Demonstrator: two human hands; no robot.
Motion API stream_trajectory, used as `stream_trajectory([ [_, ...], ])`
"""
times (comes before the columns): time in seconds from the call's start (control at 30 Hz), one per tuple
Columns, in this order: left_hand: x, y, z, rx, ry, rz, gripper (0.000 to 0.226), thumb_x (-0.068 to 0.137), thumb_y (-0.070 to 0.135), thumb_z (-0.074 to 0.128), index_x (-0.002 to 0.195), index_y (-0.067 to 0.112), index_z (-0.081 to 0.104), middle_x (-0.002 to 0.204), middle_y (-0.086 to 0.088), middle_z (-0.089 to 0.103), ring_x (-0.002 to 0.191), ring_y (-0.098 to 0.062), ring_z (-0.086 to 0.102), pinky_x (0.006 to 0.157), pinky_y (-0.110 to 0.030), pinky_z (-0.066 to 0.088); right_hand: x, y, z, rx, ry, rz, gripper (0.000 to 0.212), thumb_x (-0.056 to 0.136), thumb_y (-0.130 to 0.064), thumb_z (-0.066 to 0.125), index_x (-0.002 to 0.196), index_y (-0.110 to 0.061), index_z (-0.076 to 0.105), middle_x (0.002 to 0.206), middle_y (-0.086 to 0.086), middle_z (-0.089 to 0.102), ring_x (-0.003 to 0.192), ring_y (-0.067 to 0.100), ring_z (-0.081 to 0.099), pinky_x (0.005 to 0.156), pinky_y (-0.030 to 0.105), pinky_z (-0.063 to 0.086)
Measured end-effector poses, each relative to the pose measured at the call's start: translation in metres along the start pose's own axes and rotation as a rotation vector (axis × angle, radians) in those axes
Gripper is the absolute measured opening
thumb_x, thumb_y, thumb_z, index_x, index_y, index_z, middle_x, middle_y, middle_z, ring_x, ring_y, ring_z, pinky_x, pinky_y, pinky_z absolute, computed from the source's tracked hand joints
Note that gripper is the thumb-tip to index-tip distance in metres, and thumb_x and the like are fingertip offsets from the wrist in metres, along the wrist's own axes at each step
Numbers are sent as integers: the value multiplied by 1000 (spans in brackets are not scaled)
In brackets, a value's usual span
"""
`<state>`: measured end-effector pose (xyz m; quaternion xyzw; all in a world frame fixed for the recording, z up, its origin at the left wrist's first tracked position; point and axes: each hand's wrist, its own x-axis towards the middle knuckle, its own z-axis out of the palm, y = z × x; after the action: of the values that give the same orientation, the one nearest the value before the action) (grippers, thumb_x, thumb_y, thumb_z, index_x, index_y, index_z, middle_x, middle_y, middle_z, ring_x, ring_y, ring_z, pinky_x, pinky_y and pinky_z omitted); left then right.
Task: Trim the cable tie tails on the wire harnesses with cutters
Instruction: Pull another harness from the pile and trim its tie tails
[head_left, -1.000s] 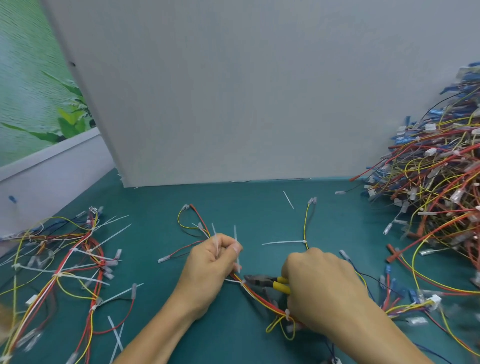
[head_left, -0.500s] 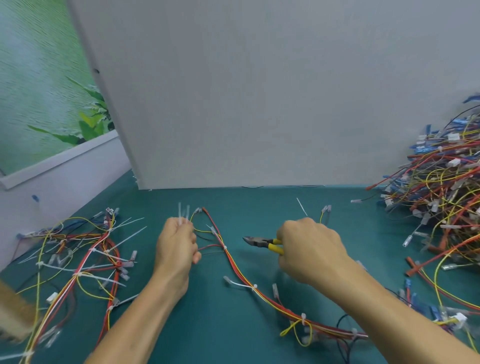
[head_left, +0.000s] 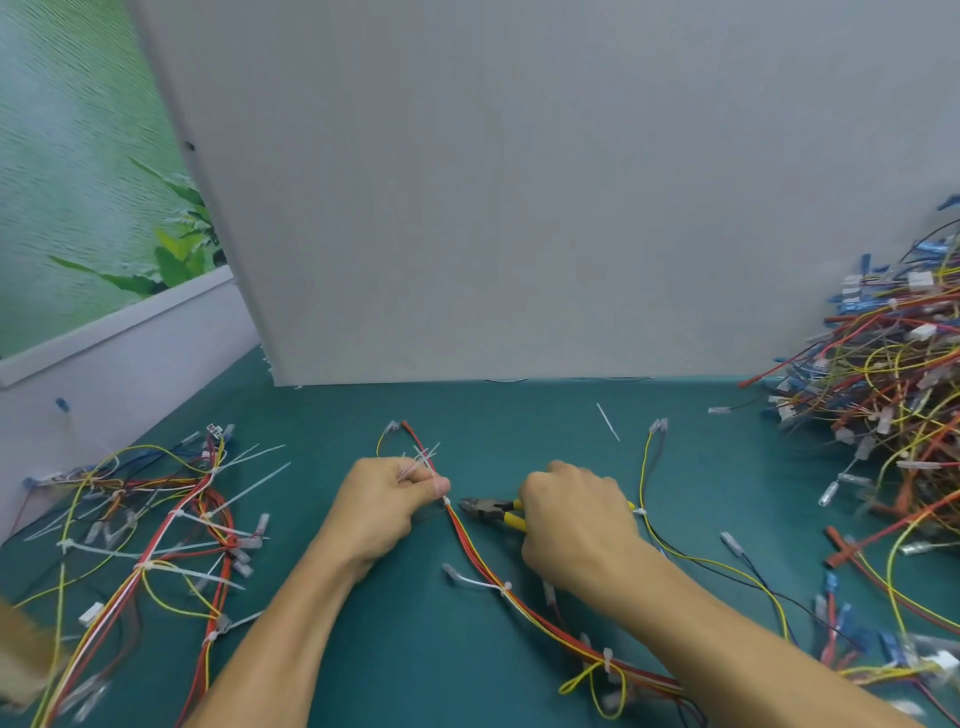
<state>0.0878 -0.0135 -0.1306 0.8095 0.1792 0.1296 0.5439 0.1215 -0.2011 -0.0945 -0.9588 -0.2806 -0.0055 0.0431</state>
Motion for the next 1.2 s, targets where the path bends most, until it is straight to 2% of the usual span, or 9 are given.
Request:
stream_trajectory([
  [0.1, 0, 0, 1, -3, -3, -7, 26, 82, 18, 74, 59, 18, 63, 48, 8, 35, 37, -8, 21, 42, -21, 17, 2, -5, 0, 3, 18, -14, 6, 86, -14, 55, 88, -18, 51, 105, 9, 55, 101, 32, 55, 73, 35, 32],
  [0.2, 1, 0, 1, -4, -6, -21, 24, 82, 19, 73, 62, 16, 62, 45, 11, 35, 35, -6, 21, 39, -20, 18, 4, -8, 1, -17, 23, -12, 13, 86, -14, 55, 99, -14, 59, 108, 10, 56, 103, 32, 55, 75, 36, 31],
  [0.37, 2, 2, 1, -8, -14, -30, 24, 83, 19, 73, 62, 16, 61, 42, 12, 35, 34, -5, 22, 37, -19, 19, 1, -8, 2, -27, 45, -20, 6, 86, -13, 54, 92, -16, 55, 108, 9, 55, 102, 32, 54, 74, 36, 30],
  [0.47, 1, 2, 2, -7, -13, -33, 25, 83, 19, 73, 62, 17, 61, 42, 12, 34, 35, -6, 21, 39, -20, 18, 2, -10, 4, -45, 72, -25, 15, 88, -14, 54, 102, -13, 60, 108, 10, 55, 102, 32, 54, 74, 36, 30],
  [0.67, 1, 1, 2, -28, -7, -42, 30, 82, 18, 73, 56, 19, 60, 42, 11, 34, 34, -7, 21, 38, -19, 18, 4, -14, 4, -76, 87, -49, 19, 89, -9, 51, 105, -12, 60, 110, 10, 55, 101, 32, 57, 69, 34, 33],
  [0.9, 0, 2, 3, 16, 0, -20, 29, 83, 20, 72, 58, 19, 59, 37, 12, 35, 32, -4, 24, 40, -21, 20, 3, -17, 6, -121, 73, -74, 19, 90, -6, 48, 103, -12, 60, 107, 10, 56, 97, 32, 59, 65, 34, 33],
  [1.0, -1, 3, 4, 45, 9, 4, 28, 84, 20, 72, 58, 19, 60, 35, 13, 38, 30, -4, 30, 39, -18, 20, 4, -17, 6, -124, 55, -78, 20, 88, -2, 49, 100, -12, 61, 104, 9, 59, 95, 32, 61, 63, 34, 34],
  [1.2, -1, 2, 3, 8, 31, -10, 26, 85, 19, 70, 62, 15, 60, 41, 13, 39, 34, -5, 26, 43, -22, 20, 0, -8, 0, -97, 34, -58, 17, 84, -1, 52, 94, -13, 59, 100, 10, 59, 95, 34, 62, 63, 34, 35],
])
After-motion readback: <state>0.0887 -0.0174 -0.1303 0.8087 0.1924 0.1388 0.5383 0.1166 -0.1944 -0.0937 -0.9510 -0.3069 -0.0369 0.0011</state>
